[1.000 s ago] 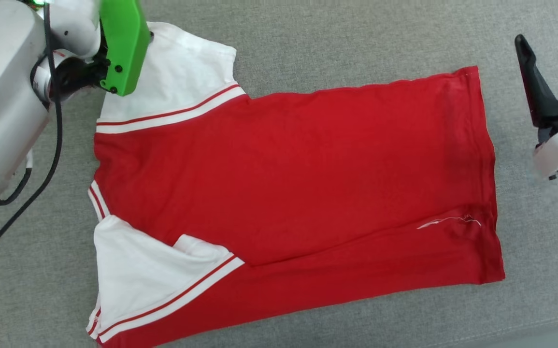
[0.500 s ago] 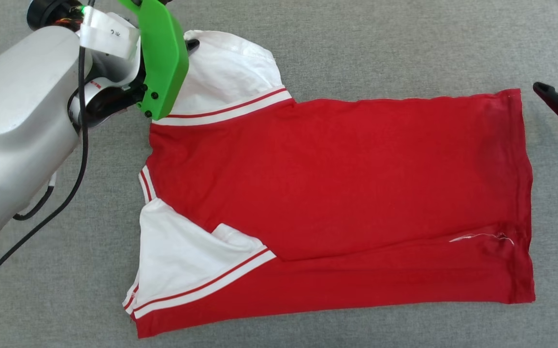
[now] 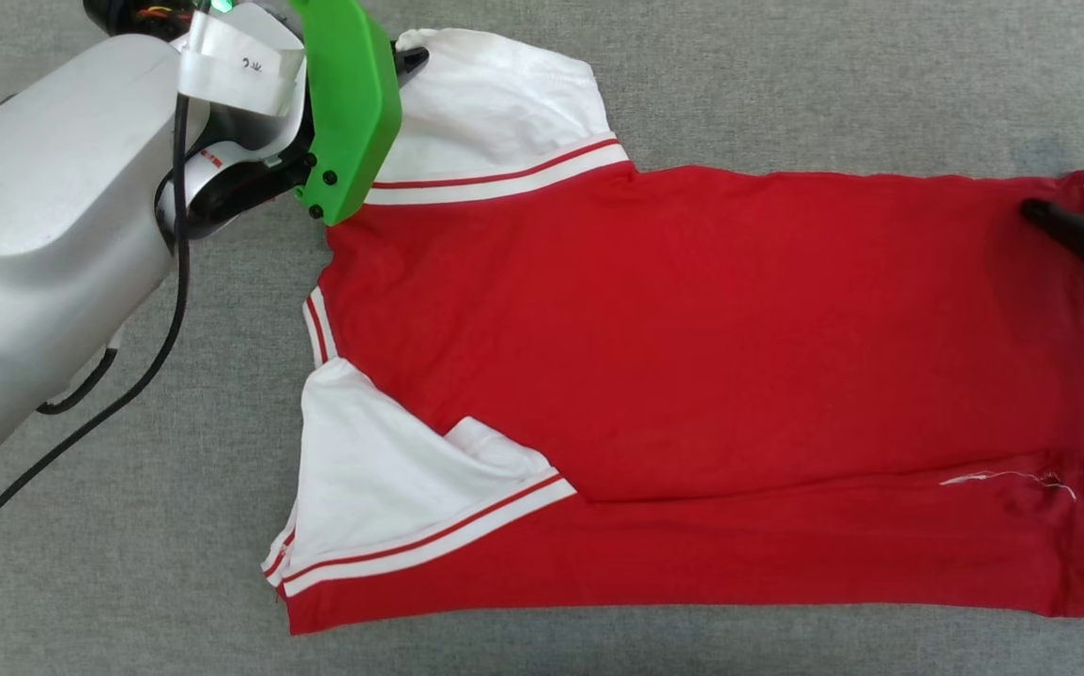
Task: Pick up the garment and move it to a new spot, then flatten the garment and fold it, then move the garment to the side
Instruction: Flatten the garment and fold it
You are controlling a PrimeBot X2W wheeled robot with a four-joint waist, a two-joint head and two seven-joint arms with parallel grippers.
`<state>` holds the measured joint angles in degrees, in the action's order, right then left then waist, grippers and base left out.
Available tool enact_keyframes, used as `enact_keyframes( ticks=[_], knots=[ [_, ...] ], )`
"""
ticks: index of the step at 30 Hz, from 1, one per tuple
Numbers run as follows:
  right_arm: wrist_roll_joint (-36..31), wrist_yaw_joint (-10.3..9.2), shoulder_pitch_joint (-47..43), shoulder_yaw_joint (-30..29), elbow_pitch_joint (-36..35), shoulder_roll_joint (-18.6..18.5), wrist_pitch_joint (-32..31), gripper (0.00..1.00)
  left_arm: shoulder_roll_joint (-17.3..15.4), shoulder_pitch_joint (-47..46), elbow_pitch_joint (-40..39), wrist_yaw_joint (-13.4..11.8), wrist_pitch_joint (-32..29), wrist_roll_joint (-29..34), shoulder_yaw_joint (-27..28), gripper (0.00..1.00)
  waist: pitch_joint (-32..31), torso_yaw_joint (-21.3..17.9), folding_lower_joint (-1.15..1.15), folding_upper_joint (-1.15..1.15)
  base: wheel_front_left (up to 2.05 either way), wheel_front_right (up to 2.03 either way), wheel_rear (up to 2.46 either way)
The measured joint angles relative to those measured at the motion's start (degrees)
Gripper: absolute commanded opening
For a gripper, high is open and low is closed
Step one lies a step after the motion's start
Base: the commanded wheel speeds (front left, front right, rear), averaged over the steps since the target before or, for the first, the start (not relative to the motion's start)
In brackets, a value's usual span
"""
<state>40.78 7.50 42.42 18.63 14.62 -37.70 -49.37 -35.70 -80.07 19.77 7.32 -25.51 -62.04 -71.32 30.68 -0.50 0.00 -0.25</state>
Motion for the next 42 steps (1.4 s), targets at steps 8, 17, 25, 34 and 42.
enact_keyframes(
  ticks=[8, 17, 25, 34, 42],
  knots=[
    [-0.1, -0.04, 0.0, 3.6, 2.0, -1.2, 3.7, 0.00, 0.0, 0.0, 1.2, 0.0, 1.1, 0.0, -0.8, 0.00, 1.0, 0.9, 0.00, 0.00, 0.00, 0.00, 0.00],
    [-0.5, 0.01, -0.1, 6.5, 3.2, -0.9, 15.5, 0.00, 0.2, 1.3, 2.8, 0.0, 3.8, -0.2, -1.3, 0.00, -2.6, 0.6, 0.00, 0.00, 0.00, 0.00, 0.00],
    [-0.2, 0.02, -4.6, 8.1, 1.7, -2.4, 24.0, 0.00, -0.5, 6.9, 1.4, 0.0, 6.1, -0.1, -1.8, 0.00, -8.0, 0.4, 0.00, 0.00, 0.00, 0.00, 0.00],
    [0.3, 0.02, -13.4, 8.7, -1.4, -4.3, 29.6, 0.00, -4.1, 15.7, -2.9, -0.4, 8.9, 0.0, -2.0, 0.00, -14.4, 0.8, 0.00, 0.00, 0.00, 0.00, 0.00],
    [0.8, 0.02, -22.4, 7.4, -4.7, -5.0, 31.5, 0.00, -7.6, 25.3, -9.2, -3.3, 9.6, 0.1, -2.1, 0.00, -19.0, 1.0, 0.00, 0.00, 0.00, 0.00, 0.00]
  ],
)
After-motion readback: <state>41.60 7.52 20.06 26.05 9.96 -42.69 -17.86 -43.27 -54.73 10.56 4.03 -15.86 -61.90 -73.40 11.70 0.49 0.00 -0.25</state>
